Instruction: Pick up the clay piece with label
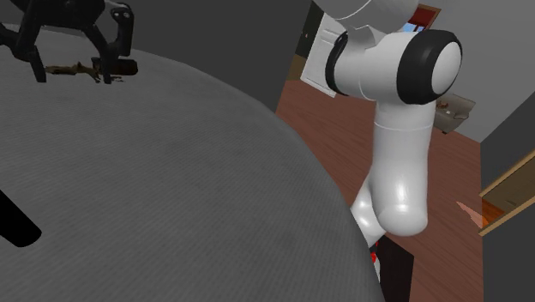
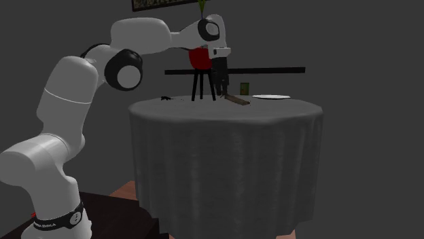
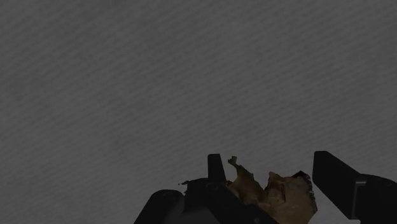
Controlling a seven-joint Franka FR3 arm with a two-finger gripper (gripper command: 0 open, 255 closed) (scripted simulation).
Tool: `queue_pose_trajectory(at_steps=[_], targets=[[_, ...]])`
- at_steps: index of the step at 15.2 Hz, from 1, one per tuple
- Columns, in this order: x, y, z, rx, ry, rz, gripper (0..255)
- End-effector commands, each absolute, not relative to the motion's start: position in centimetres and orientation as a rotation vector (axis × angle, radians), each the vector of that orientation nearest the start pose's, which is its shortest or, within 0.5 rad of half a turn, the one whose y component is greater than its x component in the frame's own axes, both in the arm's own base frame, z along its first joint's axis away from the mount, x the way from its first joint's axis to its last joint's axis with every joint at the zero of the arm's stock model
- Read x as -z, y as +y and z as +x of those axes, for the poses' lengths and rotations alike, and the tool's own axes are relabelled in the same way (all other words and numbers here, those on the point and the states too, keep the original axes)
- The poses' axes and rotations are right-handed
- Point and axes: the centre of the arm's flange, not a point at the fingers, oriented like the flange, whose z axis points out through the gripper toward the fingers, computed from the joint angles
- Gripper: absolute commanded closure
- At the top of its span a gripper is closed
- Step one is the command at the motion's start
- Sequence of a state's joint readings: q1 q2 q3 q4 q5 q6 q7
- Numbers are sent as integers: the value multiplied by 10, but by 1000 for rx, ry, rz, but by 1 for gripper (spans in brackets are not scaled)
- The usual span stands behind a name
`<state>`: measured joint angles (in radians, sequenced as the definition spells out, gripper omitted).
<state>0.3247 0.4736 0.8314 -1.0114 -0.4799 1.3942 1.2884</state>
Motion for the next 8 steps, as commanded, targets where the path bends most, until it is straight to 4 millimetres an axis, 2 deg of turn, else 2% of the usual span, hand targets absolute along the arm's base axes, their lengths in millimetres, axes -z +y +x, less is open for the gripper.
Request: queue_pose_trajectory(at_steps=[1, 6, 8], targets=[[-653, 481, 437, 204, 461, -3119, 255], [-680, 481, 437, 204, 461, -3119, 255], [-680, 481, 437, 204, 461, -3119, 255]])
